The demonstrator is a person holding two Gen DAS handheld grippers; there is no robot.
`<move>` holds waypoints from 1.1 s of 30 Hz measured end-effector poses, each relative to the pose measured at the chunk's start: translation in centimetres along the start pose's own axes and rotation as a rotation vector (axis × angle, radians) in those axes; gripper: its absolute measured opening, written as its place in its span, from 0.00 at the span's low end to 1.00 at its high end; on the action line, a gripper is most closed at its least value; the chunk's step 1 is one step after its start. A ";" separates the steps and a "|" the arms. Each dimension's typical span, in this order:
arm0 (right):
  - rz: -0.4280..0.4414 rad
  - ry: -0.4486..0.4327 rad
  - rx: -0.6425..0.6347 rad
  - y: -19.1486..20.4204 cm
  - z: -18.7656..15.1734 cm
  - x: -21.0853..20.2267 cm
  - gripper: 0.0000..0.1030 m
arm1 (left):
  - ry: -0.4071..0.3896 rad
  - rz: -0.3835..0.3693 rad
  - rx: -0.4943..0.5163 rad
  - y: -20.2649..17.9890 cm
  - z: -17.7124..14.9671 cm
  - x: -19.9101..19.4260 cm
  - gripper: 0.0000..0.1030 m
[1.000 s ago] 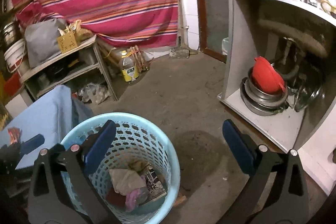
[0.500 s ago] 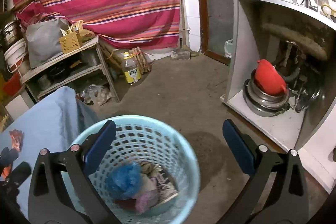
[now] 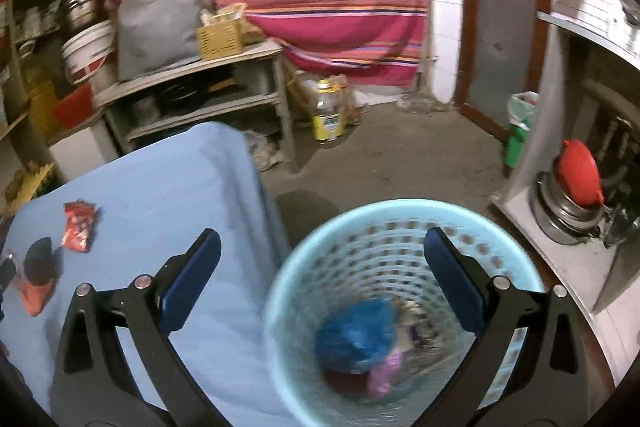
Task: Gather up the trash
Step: 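Move both open tools back over the table, then grasp the clear plastic wrapper with the left tool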
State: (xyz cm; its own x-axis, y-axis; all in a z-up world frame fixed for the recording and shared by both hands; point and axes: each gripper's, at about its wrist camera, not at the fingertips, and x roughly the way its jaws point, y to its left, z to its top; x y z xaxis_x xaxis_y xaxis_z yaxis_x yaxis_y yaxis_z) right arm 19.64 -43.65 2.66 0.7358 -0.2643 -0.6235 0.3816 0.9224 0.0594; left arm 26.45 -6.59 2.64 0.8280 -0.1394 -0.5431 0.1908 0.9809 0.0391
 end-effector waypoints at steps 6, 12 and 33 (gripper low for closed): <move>0.033 -0.009 -0.031 5.6 -0.1 0.8 0.96 | 0.050 0.115 -0.073 7.4 -0.5 1.7 0.96; 0.058 0.036 -0.128 10.6 -0.8 2.5 0.96 | 0.074 0.170 -0.126 12.6 -1.8 3.5 0.96; 0.207 0.117 -0.327 24.1 -4.2 4.5 0.96 | 0.156 0.041 -0.089 16.7 -3.4 7.2 0.45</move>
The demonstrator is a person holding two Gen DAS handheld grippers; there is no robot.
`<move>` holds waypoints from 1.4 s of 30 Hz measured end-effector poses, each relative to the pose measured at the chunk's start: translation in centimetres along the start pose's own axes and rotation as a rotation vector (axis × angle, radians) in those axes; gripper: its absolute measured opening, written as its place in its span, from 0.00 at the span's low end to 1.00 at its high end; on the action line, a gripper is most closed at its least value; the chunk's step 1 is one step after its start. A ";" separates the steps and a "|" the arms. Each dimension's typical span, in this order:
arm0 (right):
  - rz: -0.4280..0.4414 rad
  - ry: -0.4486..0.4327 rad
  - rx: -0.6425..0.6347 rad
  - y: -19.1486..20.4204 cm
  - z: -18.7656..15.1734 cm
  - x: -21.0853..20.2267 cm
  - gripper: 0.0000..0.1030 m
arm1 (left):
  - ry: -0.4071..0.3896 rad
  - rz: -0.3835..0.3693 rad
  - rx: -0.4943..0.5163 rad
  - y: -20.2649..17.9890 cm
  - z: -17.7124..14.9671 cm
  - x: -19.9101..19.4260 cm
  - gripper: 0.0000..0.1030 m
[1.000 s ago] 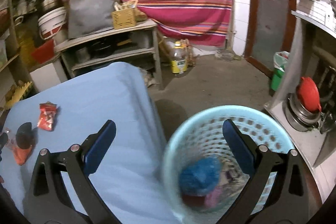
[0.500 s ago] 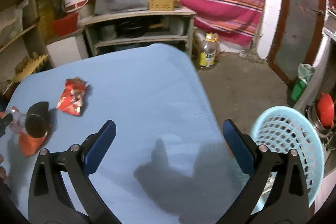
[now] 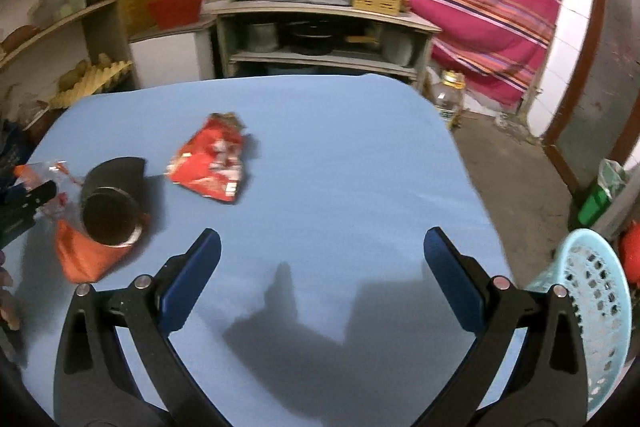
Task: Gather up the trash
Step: 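Grasp the clear plastic wrapper with the left tool, then grasp the black ribbed cup by its rim with the right tool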
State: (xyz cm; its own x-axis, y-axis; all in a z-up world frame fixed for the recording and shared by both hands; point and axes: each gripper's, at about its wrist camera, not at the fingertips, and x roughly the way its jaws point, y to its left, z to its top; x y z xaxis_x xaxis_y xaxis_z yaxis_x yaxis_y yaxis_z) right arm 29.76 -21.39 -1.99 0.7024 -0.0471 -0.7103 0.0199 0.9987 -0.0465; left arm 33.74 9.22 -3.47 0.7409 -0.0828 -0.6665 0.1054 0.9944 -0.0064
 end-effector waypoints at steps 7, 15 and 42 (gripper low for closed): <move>0.054 -0.024 -0.094 4.9 1.0 0.5 0.96 | -0.034 0.017 0.044 0.0 0.3 -0.8 0.21; 0.129 -0.045 -0.147 10.5 2.0 1.1 0.96 | -0.095 0.051 0.011 2.7 0.8 -3.1 0.21; 0.128 -0.133 -0.260 14.9 1.9 2.0 0.76 | -0.092 0.068 -0.102 6.4 0.3 -6.6 0.21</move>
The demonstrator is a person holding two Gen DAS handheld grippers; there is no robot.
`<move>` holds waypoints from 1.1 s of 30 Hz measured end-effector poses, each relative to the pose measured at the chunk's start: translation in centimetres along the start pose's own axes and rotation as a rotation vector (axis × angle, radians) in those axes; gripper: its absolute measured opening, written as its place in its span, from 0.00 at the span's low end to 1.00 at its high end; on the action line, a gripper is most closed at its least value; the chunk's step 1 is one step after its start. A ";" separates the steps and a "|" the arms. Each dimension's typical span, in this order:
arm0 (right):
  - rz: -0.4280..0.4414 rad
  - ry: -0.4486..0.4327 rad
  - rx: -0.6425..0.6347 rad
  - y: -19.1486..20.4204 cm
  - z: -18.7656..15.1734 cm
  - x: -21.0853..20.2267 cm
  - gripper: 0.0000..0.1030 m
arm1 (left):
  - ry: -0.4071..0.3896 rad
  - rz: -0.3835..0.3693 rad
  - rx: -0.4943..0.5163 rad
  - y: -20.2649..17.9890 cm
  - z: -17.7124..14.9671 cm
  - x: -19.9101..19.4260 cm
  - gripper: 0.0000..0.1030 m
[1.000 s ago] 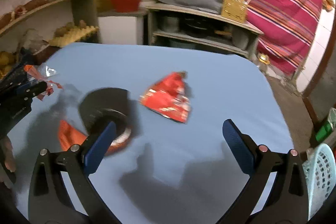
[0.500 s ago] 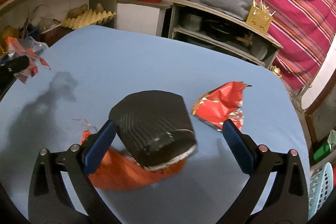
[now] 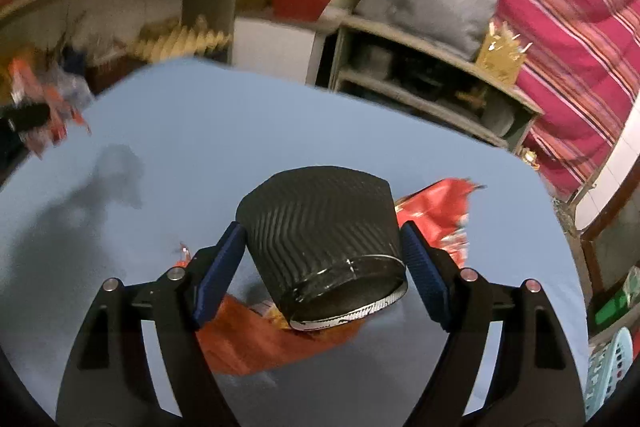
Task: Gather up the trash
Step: 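Grasp the black ribbed cup by its rim with the right tool, then lift the cup with the right tool while the left tool holds the wrapper, then carry the cup and clear wrapper in both tools over the basket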
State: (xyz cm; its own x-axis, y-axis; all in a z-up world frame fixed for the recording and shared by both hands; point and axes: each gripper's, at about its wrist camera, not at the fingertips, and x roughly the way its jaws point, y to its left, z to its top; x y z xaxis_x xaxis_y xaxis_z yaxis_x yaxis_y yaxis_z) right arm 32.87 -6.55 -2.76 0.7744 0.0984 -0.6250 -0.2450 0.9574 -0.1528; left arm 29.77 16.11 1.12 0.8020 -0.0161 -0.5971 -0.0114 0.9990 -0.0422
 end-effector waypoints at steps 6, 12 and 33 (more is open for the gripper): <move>-0.033 -0.040 0.029 -3.5 -0.1 -3.8 0.76 | -0.018 -0.012 0.021 -2.1 -0.1 -1.1 0.21; -0.089 -0.027 0.098 -8.7 -1.7 -6.9 0.76 | -0.018 -0.019 0.049 -5.0 -0.7 -1.8 0.21; -0.263 -0.055 0.340 -27.6 -9.3 -18.5 0.76 | -0.060 -0.170 0.143 -20.5 0.6 -6.7 0.21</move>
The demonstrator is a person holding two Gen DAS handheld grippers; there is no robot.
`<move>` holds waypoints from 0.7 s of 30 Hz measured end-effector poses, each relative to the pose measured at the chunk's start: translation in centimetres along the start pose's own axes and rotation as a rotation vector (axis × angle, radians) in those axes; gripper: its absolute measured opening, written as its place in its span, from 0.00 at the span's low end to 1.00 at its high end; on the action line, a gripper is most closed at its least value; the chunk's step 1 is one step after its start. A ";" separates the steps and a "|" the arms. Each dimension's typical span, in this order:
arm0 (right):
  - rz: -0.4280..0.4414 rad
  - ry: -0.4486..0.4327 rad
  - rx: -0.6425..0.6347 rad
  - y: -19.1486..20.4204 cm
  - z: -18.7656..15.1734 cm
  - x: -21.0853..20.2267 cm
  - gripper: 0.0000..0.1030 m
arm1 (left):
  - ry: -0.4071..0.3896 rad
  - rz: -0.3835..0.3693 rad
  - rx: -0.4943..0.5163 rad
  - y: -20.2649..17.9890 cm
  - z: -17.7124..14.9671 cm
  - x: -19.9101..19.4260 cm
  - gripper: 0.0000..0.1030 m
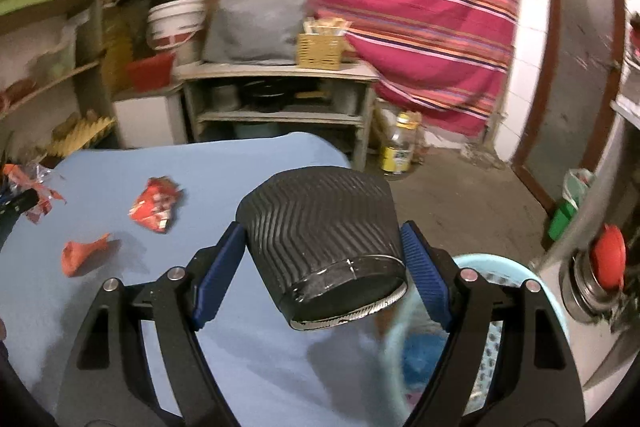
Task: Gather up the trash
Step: 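Carry the cup and clear wrapper in both tools over the basket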
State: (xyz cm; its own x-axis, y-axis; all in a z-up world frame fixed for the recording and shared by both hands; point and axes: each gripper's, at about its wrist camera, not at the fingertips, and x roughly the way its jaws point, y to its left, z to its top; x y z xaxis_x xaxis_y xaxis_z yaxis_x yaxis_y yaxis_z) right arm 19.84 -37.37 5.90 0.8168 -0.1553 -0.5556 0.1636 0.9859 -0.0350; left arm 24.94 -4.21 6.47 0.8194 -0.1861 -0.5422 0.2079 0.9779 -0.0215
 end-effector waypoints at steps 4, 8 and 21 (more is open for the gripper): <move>-0.051 -0.007 0.031 -4.1 -0.4 -1.5 0.76 | -0.018 -0.044 0.022 -4.2 0.8 -0.7 0.21; -0.093 -0.001 0.065 -7.8 -1.4 -2.6 0.76 | -0.017 -0.089 0.052 -8.2 1.1 -0.3 0.21; -0.195 0.089 0.148 -17.8 -5.1 -2.5 0.76 | 0.026 -0.265 0.150 -22.2 0.6 2.5 0.21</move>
State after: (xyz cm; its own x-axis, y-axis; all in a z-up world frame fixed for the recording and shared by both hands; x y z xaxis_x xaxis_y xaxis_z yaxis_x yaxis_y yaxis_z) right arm 12.05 -54.17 3.64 0.7114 -0.3288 -0.6211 0.3975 0.9171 -0.0302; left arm 22.67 -26.46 6.13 0.7128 -0.4284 -0.5553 0.4904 0.8705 -0.0420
